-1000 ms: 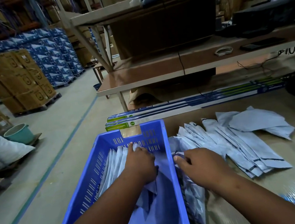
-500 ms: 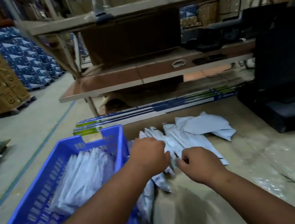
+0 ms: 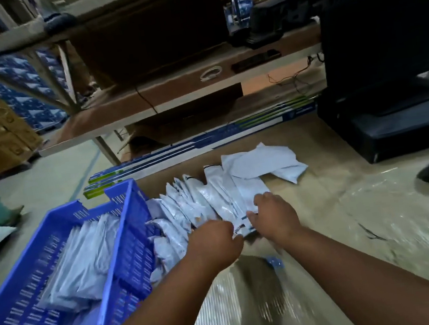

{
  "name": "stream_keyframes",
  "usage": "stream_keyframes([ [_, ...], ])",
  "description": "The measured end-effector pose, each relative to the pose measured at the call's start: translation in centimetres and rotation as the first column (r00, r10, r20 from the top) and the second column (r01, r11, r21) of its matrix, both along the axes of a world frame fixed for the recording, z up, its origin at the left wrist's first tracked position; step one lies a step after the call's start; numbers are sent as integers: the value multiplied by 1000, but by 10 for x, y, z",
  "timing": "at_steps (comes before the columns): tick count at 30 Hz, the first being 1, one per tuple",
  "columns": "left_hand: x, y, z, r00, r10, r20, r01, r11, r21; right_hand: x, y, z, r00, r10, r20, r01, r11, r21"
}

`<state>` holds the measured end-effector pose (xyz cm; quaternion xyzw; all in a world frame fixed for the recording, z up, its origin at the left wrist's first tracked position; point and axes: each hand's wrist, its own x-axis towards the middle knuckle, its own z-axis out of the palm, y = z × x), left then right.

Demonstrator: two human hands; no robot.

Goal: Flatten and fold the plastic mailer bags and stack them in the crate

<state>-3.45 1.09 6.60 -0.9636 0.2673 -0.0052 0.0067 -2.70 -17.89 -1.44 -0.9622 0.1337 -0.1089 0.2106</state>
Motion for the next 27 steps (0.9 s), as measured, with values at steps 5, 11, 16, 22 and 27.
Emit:
stream_keyframes([
  [5,-20,21,-13,995,68,-68,-62,994,87,22,-3,-16,993,31,-115,-27,999,32],
  [11,-36,34,-21,987,147,-67,-143,988,63,12,-16,-24,999,24,-33,-22,998,64],
  [16,-41,26,-21,986,158,-59,-164,979,-121,-23,-36,8,982,62,177,-92,982,167],
  [22,-39,22,-12,990,129,-61,-142,842,-520,-89,-58,71,955,150,255,-272,786,555],
  [27,-37,11,-27,990,-27,-141,-64,797,-601,-141,-87,79,998,-15,67,-61,244,968],
])
